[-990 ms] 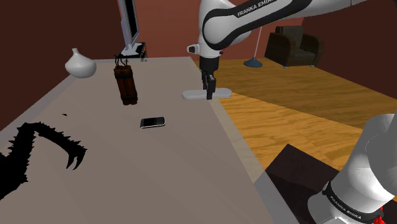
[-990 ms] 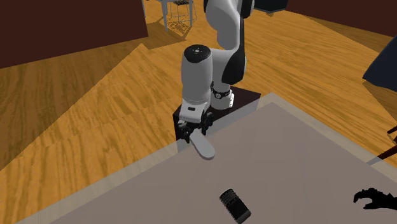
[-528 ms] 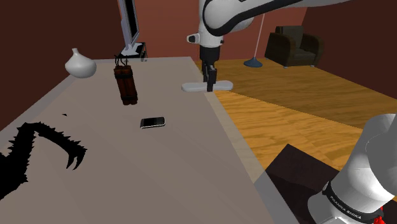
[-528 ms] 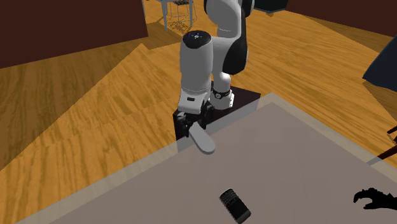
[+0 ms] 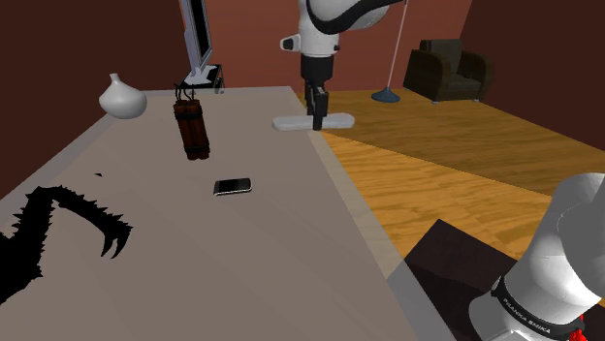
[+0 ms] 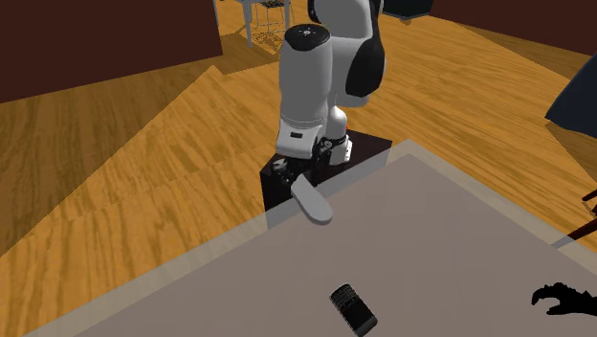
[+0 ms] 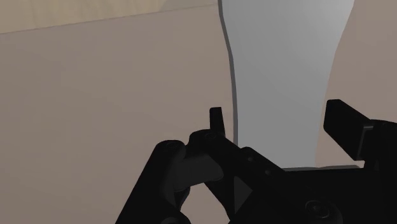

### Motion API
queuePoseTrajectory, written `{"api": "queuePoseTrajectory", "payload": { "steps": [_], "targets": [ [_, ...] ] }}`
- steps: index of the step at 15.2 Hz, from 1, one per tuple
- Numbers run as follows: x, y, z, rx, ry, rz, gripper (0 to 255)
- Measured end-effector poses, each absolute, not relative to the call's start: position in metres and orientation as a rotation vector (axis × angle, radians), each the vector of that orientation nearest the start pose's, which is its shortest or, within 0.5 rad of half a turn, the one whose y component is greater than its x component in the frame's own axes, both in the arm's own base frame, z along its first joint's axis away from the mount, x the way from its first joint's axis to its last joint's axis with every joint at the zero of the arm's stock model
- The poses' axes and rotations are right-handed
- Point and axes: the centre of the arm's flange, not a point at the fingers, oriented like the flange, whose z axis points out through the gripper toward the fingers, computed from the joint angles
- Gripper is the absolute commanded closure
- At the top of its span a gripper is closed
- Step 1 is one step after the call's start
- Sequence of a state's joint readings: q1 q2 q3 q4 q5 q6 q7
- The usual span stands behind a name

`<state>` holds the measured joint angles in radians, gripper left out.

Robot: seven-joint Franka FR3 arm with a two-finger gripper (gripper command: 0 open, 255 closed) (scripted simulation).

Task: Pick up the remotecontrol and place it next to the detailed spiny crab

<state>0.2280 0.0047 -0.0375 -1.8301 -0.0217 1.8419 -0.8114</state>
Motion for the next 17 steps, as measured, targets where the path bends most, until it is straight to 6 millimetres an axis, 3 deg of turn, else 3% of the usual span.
{"api": "queuePoseTrajectory", "payload": {
  "steps": [17],
  "targets": [
    [0.525,0.323,0.525,-2.77,-1.529,0.001,255]
  ]
}}
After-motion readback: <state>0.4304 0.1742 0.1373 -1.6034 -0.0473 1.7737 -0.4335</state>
